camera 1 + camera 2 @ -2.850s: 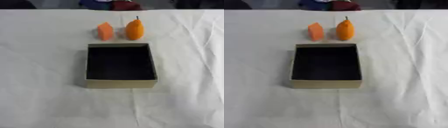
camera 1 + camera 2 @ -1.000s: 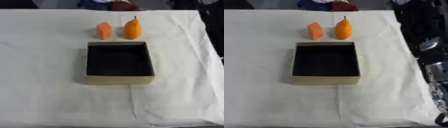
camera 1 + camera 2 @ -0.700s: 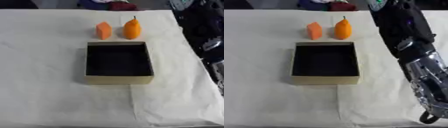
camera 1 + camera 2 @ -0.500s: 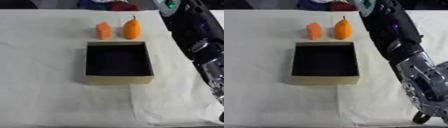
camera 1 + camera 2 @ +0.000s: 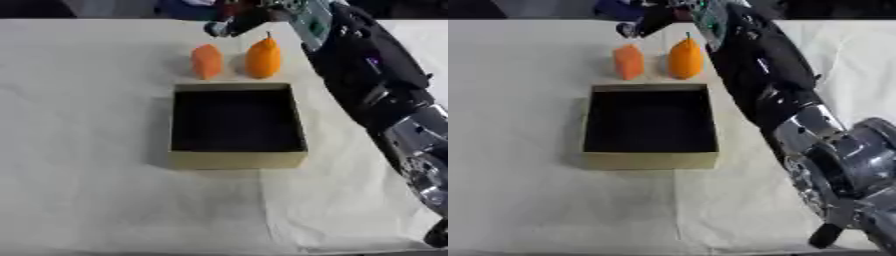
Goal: Pick up objects on the table and place them in the box.
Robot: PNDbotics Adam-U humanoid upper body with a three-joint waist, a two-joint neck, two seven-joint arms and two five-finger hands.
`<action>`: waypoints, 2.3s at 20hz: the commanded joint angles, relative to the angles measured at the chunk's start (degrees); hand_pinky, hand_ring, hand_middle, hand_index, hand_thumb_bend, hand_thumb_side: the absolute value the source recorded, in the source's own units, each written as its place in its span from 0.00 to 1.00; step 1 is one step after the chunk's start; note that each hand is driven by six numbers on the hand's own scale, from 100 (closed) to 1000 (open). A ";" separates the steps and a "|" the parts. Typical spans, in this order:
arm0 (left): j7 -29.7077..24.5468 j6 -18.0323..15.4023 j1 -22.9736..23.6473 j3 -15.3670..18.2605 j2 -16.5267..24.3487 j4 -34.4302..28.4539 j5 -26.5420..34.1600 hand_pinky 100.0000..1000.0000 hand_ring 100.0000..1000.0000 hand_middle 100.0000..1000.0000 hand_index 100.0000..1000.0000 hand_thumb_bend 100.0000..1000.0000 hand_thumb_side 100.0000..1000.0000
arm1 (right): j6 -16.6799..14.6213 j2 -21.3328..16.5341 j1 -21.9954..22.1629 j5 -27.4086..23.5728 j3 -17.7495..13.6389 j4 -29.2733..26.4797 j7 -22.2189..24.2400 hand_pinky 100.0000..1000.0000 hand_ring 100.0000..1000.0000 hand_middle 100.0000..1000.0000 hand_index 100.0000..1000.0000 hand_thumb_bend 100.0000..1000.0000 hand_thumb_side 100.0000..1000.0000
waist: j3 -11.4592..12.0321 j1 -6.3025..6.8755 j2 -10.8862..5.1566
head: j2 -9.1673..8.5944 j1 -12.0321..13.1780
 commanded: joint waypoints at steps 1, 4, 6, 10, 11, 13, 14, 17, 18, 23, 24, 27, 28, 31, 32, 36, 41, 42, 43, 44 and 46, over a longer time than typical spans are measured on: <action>-0.14 -0.02 -0.60 -0.01 1.25 -0.88 -0.19 0.74 0.53 0.59 0.84 0.00 0.86 | -2.97 -1.29 -1.77 3.12 -1.14 0.58 0.81 0.88 0.97 0.90 0.90 0.29 0.57 | 0.00 0.31 -1.16 | 0.28 0.05; -0.13 0.06 -0.53 -0.01 1.26 -0.88 -0.22 0.74 0.53 0.59 0.84 0.00 0.86 | -4.84 -1.70 -1.88 5.83 -2.02 0.93 1.58 0.88 0.97 0.90 0.90 0.29 0.52 | -0.10 0.33 -1.26 | 0.29 0.08; -0.11 0.06 -0.52 0.00 1.29 -0.88 -0.23 0.74 0.53 0.59 0.84 0.00 0.86 | -5.65 -1.82 -1.91 7.72 -2.79 0.69 1.71 0.88 0.97 0.90 0.90 0.28 0.50 | -0.15 0.36 -1.32 | 0.35 0.13; -0.13 0.11 -0.44 0.00 1.28 -0.88 -0.23 0.74 0.53 0.59 0.84 0.00 0.86 | -6.30 -2.07 -1.95 11.48 -4.04 0.81 2.66 0.90 0.98 0.92 0.92 0.28 0.43 | -0.27 0.31 -1.45 | 0.43 0.22; -0.11 0.14 -0.43 0.02 1.29 -0.88 -0.22 0.74 0.53 0.59 0.84 0.00 0.86 | -6.20 -2.24 -1.93 12.47 -4.17 1.05 3.10 0.90 0.98 0.93 0.93 0.27 0.41 | -0.29 0.29 -1.49 | 0.46 0.28; -0.10 0.14 -0.45 0.04 1.36 -0.88 -0.21 0.74 0.53 0.59 0.84 0.00 0.85 | -6.01 -2.46 -1.90 14.35 -4.56 1.46 3.95 0.90 0.98 0.93 0.94 0.26 0.39 | -0.31 0.28 -1.56 | 0.50 0.38; -0.07 0.12 -0.44 0.05 1.38 -0.88 -0.22 0.74 0.53 0.59 0.84 0.00 0.85 | -5.94 -2.57 -1.88 15.26 -4.83 1.64 4.31 0.90 0.98 0.93 0.94 0.25 0.36 | -0.32 0.28 -1.60 | 0.50 0.41; 0.00 0.13 -0.39 0.08 1.36 -0.88 -0.20 0.74 0.53 0.59 0.84 0.00 0.85 | -5.54 -2.99 -1.80 17.66 -5.74 1.91 4.63 0.90 0.98 0.93 0.94 0.26 0.36 | -0.38 0.25 -1.61 | 0.41 0.50; 0.00 0.15 -0.36 0.07 1.36 -0.88 -0.22 0.74 0.53 0.59 0.84 0.00 0.86 | -5.25 -3.23 -1.75 18.38 -5.98 1.90 4.46 0.90 0.98 0.93 0.94 0.27 0.36 | -0.40 0.25 -1.59 | 0.40 0.56; -0.03 0.13 -0.35 0.06 1.31 -0.88 -0.32 0.74 0.53 0.59 0.84 0.00 0.85 | -4.00 -3.75 -1.37 21.39 -6.77 2.41 3.31 0.90 0.98 0.93 0.95 0.28 0.35 | -0.49 0.29 -1.27 | 0.27 0.64; -0.04 0.13 -0.35 0.05 1.30 -0.88 -0.35 0.74 0.53 0.59 0.84 0.00 0.85 | -3.71 -3.79 -1.28 21.87 -6.89 2.55 3.07 0.90 0.98 0.93 0.95 0.28 0.35 | -0.49 0.31 -1.20 | 0.22 0.63; -0.05 0.12 -0.32 0.07 1.21 -0.88 -0.41 0.74 0.53 0.59 0.84 0.00 0.86 | -2.58 -3.99 -0.87 23.05 -7.34 2.95 2.29 0.90 0.98 0.93 0.94 0.28 0.35 | -0.43 0.35 -0.88 | 0.10 0.62; -0.05 0.13 -0.31 0.08 1.17 -0.88 -0.44 0.74 0.53 0.59 0.84 0.00 0.86 | -2.15 -4.06 -0.73 23.42 -7.45 3.11 2.05 0.90 0.98 0.93 0.94 0.28 0.35 | -0.39 0.35 -0.77 | 0.06 0.60; -0.04 0.14 -0.34 0.11 1.08 -0.88 -0.53 0.74 0.53 0.59 0.84 0.00 0.85 | -1.07 -4.14 -0.33 24.32 -7.82 3.60 1.38 0.89 0.98 0.92 0.94 0.28 0.32 | -0.27 0.42 -0.37 | -0.11 0.58; -0.05 0.13 -0.35 0.12 1.06 -0.88 -0.56 0.74 0.53 0.59 0.84 0.00 0.86 | -0.87 -4.15 -0.20 24.29 -7.99 3.78 1.24 0.89 0.98 0.92 0.94 0.27 0.35 | -0.21 0.44 -0.23 | -0.11 0.56; -0.02 0.11 -0.41 0.14 0.99 -0.88 -0.64 0.74 0.52 0.59 0.84 0.00 0.86 | -0.42 -4.25 0.08 24.36 -7.88 4.47 1.12 0.88 0.97 0.91 0.94 0.25 0.34 | -0.03 0.45 0.22 | -0.24 0.53; -0.01 0.08 -0.39 0.16 0.87 -0.88 -0.71 0.74 0.52 0.59 0.84 0.00 0.86 | 1.41 -4.35 0.57 26.93 -7.73 4.92 -0.89 0.86 0.94 0.89 0.93 0.23 0.29 | 0.35 0.57 0.57 | -0.70 0.23; 0.00 0.07 -0.38 0.16 0.84 -0.88 -0.72 0.74 0.52 0.59 0.84 0.00 0.86 | 1.80 -4.32 0.72 27.55 -7.77 4.98 -1.62 0.85 0.93 0.88 0.92 0.20 0.28 | 0.44 0.60 0.61 | -0.77 0.18; 0.01 0.07 -0.36 0.18 0.82 -0.88 -0.73 0.74 0.52 0.59 0.84 0.00 0.86 | 2.08 -4.27 0.87 27.99 -7.86 5.04 -2.38 0.83 0.91 0.86 0.91 0.14 0.25 | 0.51 0.64 0.64 | -0.82 0.15; 0.03 0.07 -0.35 0.19 0.81 -0.88 -0.74 0.74 0.52 0.59 0.84 0.00 0.86 | 2.32 -4.21 1.01 28.30 -7.94 4.99 -3.35 0.81 0.90 0.84 0.89 0.09 0.22 | 0.57 0.68 0.67 | -0.85 0.10; 0.01 0.06 -0.35 0.17 0.79 -0.88 -0.78 0.74 0.52 0.59 0.84 0.00 0.86 | 2.89 -4.15 1.12 29.37 -7.75 4.74 -6.01 0.78 0.86 0.81 0.87 0.02 0.13 | 0.63 0.70 0.69 | -0.90 0.04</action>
